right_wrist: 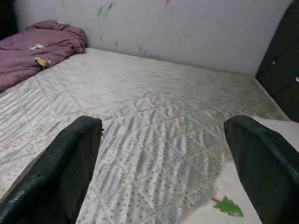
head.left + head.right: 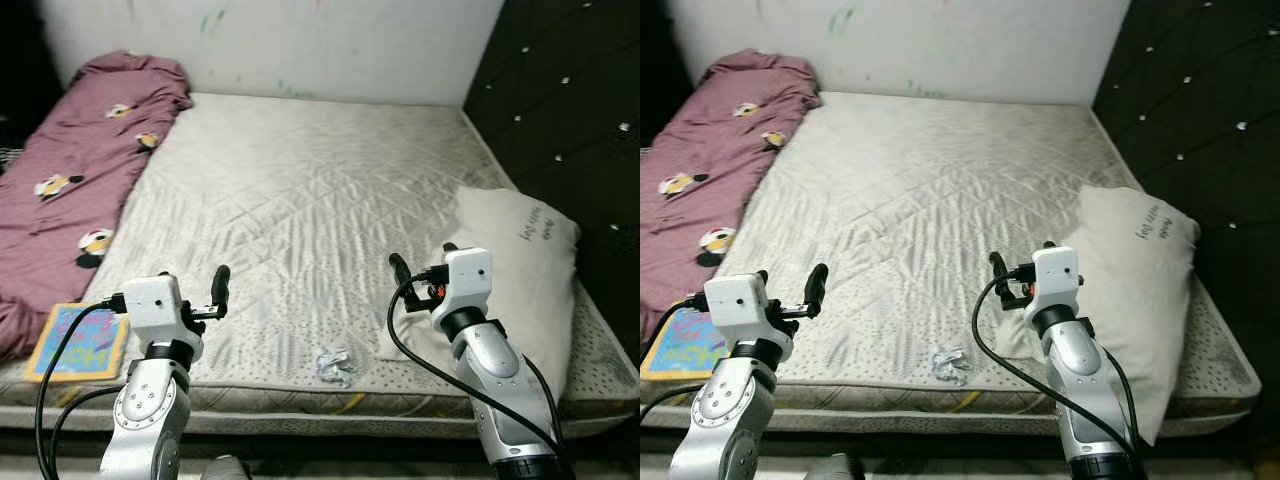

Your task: Clean up the room

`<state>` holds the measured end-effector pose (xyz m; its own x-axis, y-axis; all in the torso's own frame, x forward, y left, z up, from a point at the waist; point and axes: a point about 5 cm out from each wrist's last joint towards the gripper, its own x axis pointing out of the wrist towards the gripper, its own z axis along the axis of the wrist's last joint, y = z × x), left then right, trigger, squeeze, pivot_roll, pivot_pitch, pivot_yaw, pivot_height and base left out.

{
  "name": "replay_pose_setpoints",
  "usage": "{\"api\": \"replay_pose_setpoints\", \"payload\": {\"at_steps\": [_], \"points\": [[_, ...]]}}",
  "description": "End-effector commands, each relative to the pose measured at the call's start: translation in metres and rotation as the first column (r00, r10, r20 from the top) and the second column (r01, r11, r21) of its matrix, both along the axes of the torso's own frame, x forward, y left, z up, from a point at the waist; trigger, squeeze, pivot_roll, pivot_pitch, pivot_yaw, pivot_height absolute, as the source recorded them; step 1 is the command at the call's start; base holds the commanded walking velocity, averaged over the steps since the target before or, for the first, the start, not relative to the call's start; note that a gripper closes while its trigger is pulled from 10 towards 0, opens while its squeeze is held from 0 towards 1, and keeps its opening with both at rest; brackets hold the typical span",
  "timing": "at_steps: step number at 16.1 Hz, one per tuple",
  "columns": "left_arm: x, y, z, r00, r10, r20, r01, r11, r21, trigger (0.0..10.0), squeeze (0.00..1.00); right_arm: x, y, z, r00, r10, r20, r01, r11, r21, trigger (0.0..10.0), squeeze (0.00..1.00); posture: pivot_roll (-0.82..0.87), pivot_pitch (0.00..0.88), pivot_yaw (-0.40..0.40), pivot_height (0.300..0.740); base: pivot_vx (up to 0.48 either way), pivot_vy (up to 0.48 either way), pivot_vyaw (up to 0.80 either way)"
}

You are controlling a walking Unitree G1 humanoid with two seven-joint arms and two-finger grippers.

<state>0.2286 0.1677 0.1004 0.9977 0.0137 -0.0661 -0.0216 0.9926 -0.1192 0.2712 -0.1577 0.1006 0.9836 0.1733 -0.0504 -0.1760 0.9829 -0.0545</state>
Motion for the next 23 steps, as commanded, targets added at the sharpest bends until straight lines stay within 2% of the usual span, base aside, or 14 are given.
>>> {"api": "replay_pose_setpoints", "payload": {"at_steps": [1, 8, 13, 16, 23], "points": [[0.001, 0.000, 0.002, 1.000, 0.000, 0.001, -0.001, 1.000, 0.010, 10.0, 0.00, 0.001, -0.004, 0.000, 1.000, -0.015, -0.008, 0.015, 1.000, 0.007, 10.0, 0.00, 0.03, 0.000, -0.048, 0.661, 0.000, 0.000, 0.00], [0.003, -0.001, 0.003, 1.000, 0.001, 0.009, -0.001, 1.000, 0.017, 10.0, 0.00, 0.002, -0.004, 0.000, 1.000, -0.008, -0.008, 0.008, 1.000, 0.014, 10.0, 0.00, 0.04, 0.000, -0.052, 0.593, 0.000, 0.000, 0.00], [0.004, 0.003, 0.008, 0.999, 0.020, 0.026, -0.021, 0.999, 0.033, 10.0, 0.00, 0.005, -0.003, 0.001, 1.000, 0.000, -0.009, 0.000, 1.000, 0.014, 10.0, 0.00, 0.05, 0.000, -0.053, 0.593, 0.000, 0.000, 0.00], [-0.003, 0.009, 0.004, 0.998, 0.065, -0.005, -0.065, 0.998, -0.001, 10.0, 0.00, 0.007, 0.000, 0.003, 1.000, 0.018, -0.004, -0.018, 1.000, 0.010, 10.0, 0.00, 0.05, 0.006, -0.063, 0.593, 0.000, 0.000, 0.00], [-0.004, 0.011, 0.003, 0.997, 0.077, -0.028, -0.078, 0.996, -0.034, 10.0, 0.00, 0.008, 0.001, 0.003, 0.999, 0.043, -0.010, -0.043, 0.999, 0.014, 10.0, 0.00, 0.05, 0.021, -0.068, 0.585, 0.000, 0.000, 0.00]]}}
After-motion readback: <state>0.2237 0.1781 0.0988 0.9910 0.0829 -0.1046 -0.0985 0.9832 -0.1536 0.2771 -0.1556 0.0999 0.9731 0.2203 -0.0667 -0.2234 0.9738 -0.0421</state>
